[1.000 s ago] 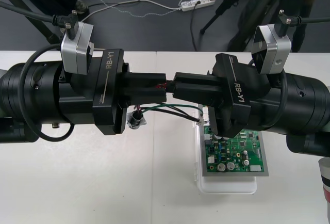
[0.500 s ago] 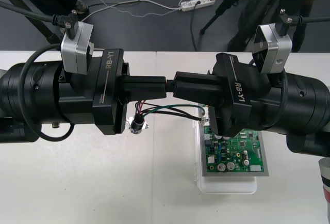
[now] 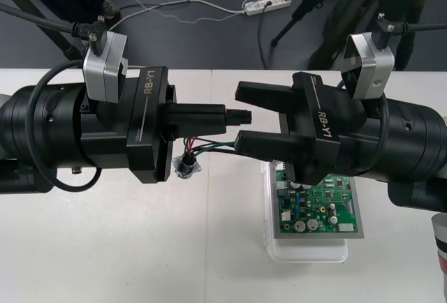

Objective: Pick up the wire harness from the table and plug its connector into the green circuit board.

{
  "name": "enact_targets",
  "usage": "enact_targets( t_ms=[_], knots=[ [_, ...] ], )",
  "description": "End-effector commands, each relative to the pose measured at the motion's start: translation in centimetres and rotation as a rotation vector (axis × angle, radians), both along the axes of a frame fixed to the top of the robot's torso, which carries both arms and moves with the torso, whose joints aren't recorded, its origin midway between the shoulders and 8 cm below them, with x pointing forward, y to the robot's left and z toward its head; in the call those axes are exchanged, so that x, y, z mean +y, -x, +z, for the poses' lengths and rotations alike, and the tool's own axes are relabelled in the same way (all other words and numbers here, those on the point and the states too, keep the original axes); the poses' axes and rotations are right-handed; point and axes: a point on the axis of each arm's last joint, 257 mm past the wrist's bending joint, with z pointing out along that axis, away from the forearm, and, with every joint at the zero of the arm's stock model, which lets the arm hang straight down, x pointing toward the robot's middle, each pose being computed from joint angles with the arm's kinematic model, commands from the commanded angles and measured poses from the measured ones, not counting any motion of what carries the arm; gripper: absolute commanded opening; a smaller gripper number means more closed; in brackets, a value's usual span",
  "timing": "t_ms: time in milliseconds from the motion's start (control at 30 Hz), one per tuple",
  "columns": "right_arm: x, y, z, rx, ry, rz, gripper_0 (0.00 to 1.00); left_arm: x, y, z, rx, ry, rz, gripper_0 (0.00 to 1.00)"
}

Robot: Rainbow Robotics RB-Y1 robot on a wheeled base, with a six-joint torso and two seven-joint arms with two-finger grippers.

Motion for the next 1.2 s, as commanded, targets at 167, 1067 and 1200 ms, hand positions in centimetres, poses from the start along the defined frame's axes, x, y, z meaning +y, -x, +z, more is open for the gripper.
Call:
enact_targets(
  t_ms=[167,1067,1200],
  knots=[
    [-4.6,-0.4,-3.0,-0.044,0.184,-0.039,1.0,-1.1,0.6,2.2,-0.128,0.043,-0.014,0.0],
    [-18.4,-5.8,-13.3,-0.097,0.868,-0.322,1.0,1.8,-4.9,-4.9,-0.208,-0.007,0.054,0.0],
    [-20.1,-6.8,-15.6,-0.105,0.99,-0.351,1.0,2.7,-5.6,-6.5,-0.196,-0.007,0.046,0.0]
  ],
)
